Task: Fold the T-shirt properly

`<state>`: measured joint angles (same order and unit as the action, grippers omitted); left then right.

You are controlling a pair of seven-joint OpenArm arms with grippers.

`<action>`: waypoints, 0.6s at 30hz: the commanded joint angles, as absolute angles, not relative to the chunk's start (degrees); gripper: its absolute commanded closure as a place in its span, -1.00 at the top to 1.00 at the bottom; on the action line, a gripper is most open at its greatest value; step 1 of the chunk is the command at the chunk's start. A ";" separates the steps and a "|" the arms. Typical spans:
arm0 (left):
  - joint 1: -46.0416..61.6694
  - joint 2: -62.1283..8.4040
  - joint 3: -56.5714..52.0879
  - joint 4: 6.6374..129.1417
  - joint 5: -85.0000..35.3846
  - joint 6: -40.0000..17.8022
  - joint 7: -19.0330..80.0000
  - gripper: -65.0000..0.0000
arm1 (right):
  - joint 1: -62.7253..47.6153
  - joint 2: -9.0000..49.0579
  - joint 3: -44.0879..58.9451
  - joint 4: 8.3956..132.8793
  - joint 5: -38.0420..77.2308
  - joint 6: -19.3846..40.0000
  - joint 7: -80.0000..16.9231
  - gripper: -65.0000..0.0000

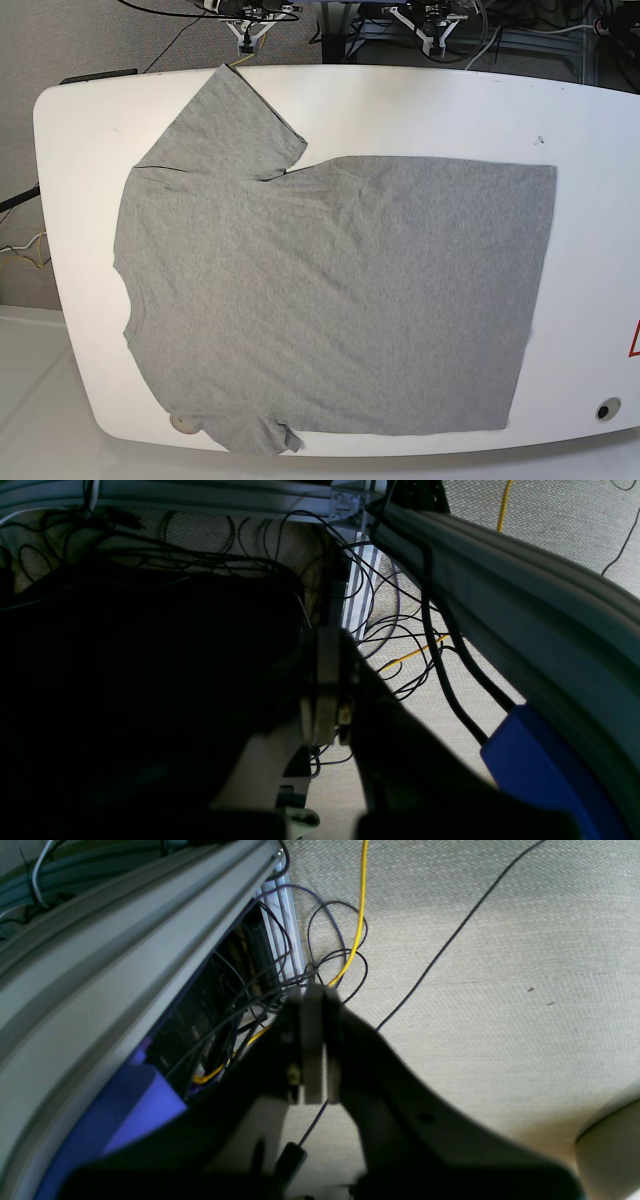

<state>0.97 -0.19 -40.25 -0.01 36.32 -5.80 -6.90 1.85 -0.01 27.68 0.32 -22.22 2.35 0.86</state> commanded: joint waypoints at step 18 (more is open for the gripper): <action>8.17 -1.12 -38.93 10.09 35.53 -5.94 -5.67 -1.00 | 0.74 0.41 27.79 0.75 -21.76 2.89 2.49 -1.00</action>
<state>7.66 -0.34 -38.94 9.50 35.51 -6.42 -5.63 0.86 0.45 27.70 0.38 -22.15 2.83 2.39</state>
